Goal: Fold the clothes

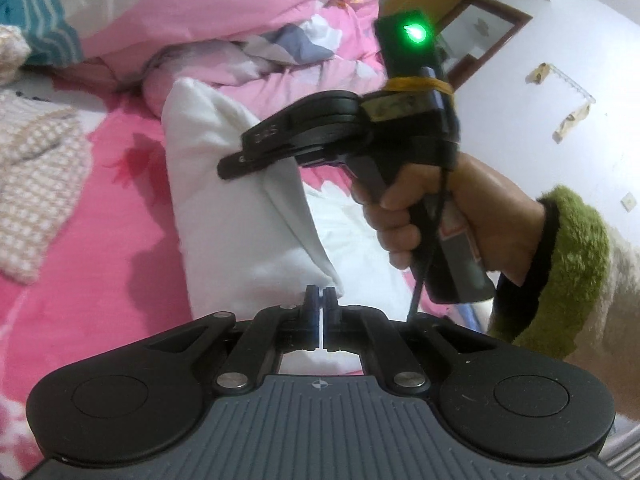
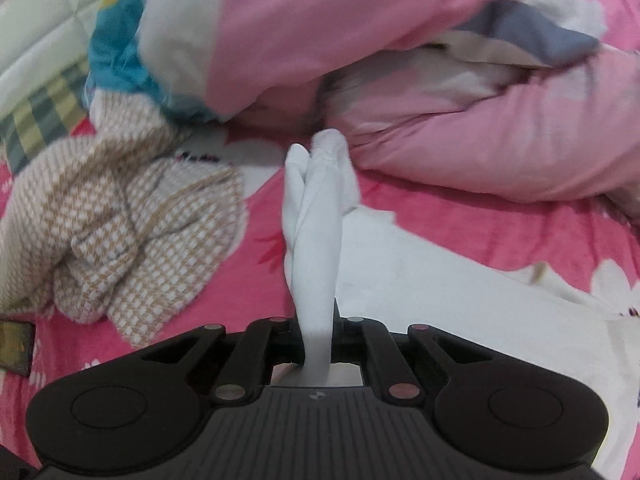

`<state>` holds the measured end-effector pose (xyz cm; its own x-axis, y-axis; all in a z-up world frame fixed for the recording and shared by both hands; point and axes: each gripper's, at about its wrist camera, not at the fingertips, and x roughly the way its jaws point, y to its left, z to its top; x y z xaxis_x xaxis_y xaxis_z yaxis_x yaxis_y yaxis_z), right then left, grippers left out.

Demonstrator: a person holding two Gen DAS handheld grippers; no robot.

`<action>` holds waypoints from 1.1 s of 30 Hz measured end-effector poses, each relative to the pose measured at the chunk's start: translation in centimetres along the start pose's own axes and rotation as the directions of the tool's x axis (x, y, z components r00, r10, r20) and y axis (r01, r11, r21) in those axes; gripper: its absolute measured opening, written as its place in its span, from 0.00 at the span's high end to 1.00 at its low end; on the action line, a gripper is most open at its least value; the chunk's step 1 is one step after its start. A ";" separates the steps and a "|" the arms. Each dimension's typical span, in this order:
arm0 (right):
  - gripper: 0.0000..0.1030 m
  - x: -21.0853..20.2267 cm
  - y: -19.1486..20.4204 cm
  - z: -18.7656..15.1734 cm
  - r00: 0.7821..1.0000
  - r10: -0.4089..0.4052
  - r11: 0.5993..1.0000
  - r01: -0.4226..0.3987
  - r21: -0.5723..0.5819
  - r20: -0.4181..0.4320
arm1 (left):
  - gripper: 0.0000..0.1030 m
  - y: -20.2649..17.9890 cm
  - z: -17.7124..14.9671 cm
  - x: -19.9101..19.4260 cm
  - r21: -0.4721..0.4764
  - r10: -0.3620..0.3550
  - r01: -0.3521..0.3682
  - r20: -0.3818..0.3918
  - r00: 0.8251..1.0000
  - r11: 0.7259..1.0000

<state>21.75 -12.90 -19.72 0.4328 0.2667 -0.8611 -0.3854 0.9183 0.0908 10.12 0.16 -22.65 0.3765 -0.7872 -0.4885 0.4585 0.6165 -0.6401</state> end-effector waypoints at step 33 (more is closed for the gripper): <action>0.94 -2.6 -27.9 -11.9 0.986 0.166 0.890 -0.144 0.433 -0.011 | 0.66 -15.3 -5.5 18.5 0.713 0.178 0.027 -0.211 0.961 0.700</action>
<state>21.67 -42.75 -25.97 0.3536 0.4117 -0.8399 -0.0528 0.9053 0.4215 5.61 -23.96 -25.13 0.2732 -0.6506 -0.7086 0.9057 0.4222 -0.0385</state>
